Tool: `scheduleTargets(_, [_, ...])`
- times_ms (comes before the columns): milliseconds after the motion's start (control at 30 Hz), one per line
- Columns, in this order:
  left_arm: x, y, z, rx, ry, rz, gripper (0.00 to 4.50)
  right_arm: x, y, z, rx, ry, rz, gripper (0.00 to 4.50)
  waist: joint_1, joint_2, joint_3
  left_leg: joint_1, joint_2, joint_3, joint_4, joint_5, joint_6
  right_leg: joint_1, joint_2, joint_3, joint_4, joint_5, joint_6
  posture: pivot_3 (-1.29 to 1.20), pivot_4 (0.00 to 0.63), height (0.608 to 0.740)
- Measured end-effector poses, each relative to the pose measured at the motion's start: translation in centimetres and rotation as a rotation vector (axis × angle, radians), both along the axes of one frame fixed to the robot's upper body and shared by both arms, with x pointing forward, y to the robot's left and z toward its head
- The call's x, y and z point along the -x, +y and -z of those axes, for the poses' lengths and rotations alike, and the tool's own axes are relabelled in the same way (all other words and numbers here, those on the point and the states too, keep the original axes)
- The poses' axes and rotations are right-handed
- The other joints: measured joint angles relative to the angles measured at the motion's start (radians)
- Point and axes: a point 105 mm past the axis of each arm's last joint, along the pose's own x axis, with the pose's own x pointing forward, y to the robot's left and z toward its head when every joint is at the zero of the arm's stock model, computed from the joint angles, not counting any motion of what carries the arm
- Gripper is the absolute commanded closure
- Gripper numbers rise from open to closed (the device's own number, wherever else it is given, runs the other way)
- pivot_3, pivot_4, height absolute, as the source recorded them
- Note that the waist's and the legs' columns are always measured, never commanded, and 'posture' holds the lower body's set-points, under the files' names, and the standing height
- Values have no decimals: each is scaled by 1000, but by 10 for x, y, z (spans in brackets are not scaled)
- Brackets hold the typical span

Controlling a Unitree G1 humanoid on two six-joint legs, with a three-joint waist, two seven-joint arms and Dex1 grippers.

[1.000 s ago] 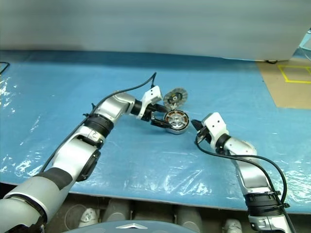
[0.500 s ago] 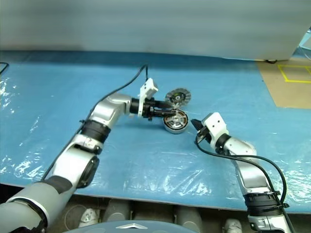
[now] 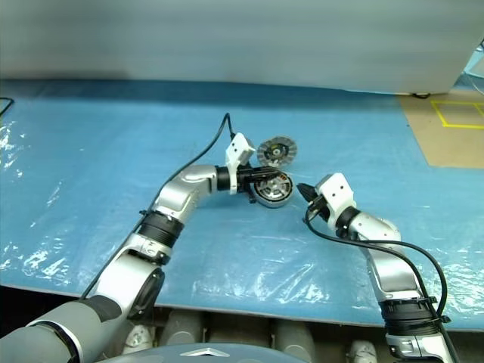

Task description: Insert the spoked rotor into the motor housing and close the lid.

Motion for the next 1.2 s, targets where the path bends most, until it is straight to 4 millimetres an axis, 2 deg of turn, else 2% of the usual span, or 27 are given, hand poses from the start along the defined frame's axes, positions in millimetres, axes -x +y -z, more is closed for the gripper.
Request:
scheduleTargets(67, [-2,0,17,-78,-9,-19,4461,0,1,-1,-1,-3,-2,4500,1,0,0,0,0,0,0,0,0,0,0,0,0,1,2,0,150,740])
scheduleTargets(100, [-2,0,19,-92,-31,-22,4461,1,1,-2,-2,-5,-5,4500,1,0,0,0,0,0,0,0,0,0,0,0,0,2,3,0,150,740])
scheduleTargets(233, [-2,-3,21,-121,-76,-19,4461,9,9,-5,-42,8,-52,4500,5,2,-1,1,0,0,0,0,0,2,0,0,0,2,3,0,150,740])
scheduleTargets(400, [-2,-5,23,-115,-81,-21,4461,25,14,2,-91,92,-117,4500,5,2,-1,3,0,0,1,0,0,6,-1,0,-1,0,0,0,150,740])
scheduleTargets(500, [-2,-6,22,-101,-84,-16,4461,28,15,1,-88,104,-135,4500,5,2,-1,3,0,0,1,0,0,6,-1,1,-1,0,0,0,150,740])
scheduleTargets(733, [6,-10,19,-69,-39,51,4461,28,14,2,-82,111,-139,4500,5,2,-1,1,0,0,0,0,0,3,-1,0,-1,0,1,0,150,740])
scheduleTargets(967, [17,-5,31,-175,-44,120,4461,26,13,1,-63,103,-131,4500,3,3,-2,2,0,0,0,0,0,4,-1,0,-1,0,0,0,150,740])
scheduleTargets(1100, [17,-11,29,-125,-32,93,4461,25,13,2,-52,103,-127,4500,4,3,-2,3,0,0,1,0,0,4,-1,1,-1,0,0,0,150,740])
scheduleTargets(1200, [16,-13,22,-25,18,70,4461,25,14,1,-54,98,-128,4500,4,3,-2,2,0,0,2,0,0,3,-1,1,-1,0,1,0,150,740])
